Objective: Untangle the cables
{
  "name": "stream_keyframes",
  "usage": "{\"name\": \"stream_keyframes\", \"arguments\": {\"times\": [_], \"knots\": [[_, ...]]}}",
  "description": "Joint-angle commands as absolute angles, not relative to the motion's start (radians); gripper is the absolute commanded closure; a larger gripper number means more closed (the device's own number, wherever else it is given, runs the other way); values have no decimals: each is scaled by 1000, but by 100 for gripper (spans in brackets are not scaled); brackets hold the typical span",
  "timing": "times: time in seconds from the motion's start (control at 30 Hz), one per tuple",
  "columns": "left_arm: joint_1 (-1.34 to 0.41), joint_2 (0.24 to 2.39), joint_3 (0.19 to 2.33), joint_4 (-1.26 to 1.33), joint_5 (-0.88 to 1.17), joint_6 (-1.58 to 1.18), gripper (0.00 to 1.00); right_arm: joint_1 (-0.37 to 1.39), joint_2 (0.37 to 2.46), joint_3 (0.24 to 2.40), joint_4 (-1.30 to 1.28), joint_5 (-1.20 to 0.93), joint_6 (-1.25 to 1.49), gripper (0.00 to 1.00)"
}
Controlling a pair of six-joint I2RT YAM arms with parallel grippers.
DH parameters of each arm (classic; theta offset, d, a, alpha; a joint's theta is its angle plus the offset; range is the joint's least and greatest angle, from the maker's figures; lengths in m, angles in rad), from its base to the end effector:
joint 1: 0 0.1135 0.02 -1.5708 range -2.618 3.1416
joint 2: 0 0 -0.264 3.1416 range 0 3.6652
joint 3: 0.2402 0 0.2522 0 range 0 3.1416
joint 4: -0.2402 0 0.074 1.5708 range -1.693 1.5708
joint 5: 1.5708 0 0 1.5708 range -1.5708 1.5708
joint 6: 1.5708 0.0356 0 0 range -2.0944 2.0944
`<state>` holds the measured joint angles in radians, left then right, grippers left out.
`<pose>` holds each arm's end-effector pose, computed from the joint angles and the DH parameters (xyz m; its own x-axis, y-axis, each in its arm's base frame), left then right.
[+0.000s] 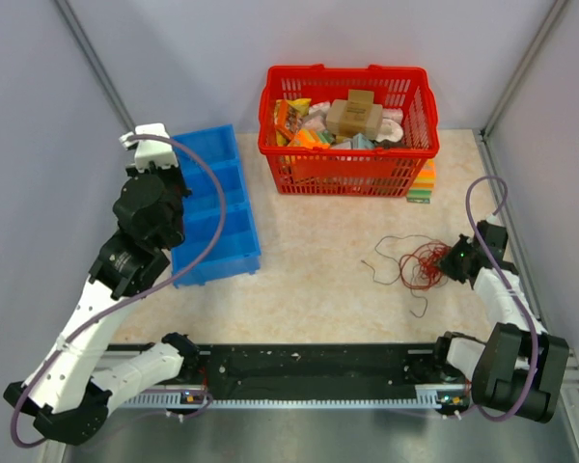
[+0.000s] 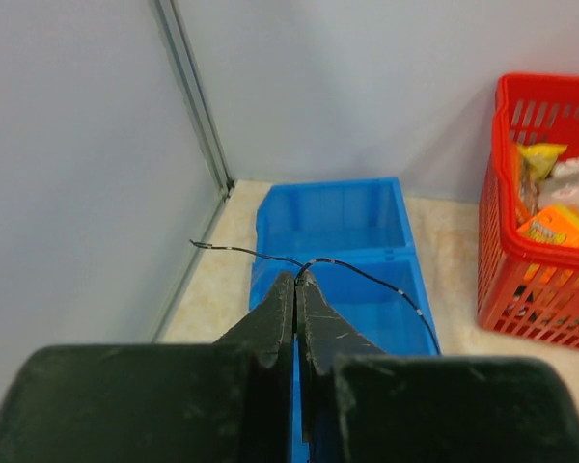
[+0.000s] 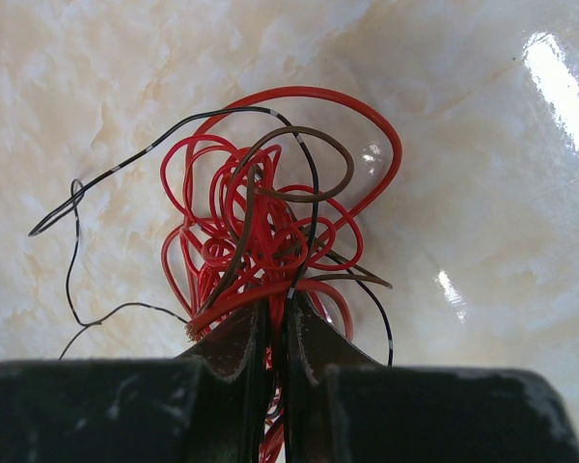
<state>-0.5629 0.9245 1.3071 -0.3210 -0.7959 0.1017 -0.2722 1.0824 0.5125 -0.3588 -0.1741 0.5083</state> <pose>0.1528 -0.0663 0.4775 0.0285 0.0660 -0.9974 -0.2338 0.9706 0.0576 0.1944 -0.0478 0.1776 -0.5936 0.6634 -0.4556 0.5194 0.7483 0.4127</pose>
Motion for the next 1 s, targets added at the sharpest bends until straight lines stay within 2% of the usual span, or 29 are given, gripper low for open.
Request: {"name": "stream_keyframes", "arguments": {"times": [0.0, 0.23, 0.47, 0.6, 0.8, 0.97], "knots": [[-549, 911, 1229, -373, -772, -72, 100, -265, 1081, 538, -310, -201, 506, 97], [-494, 971, 1091, -354, -848, -236, 100, -264, 1086, 535, -308, -216, 503, 97], [-431, 991, 1016, -584, -798, -661, 100, -262, 1074, 528, -311, -212, 500, 96], [-431, 989, 960, -637, -678, -822, 100, -262, 1086, 529, -310, -221, 503, 96], [-416, 1051, 939, -609, -509, -902, 100, -258, 1095, 528, -304, -233, 505, 96], [-303, 1068, 890, -555, -411, -942, 100, -258, 1089, 523, -304, -229, 505, 96]]}}
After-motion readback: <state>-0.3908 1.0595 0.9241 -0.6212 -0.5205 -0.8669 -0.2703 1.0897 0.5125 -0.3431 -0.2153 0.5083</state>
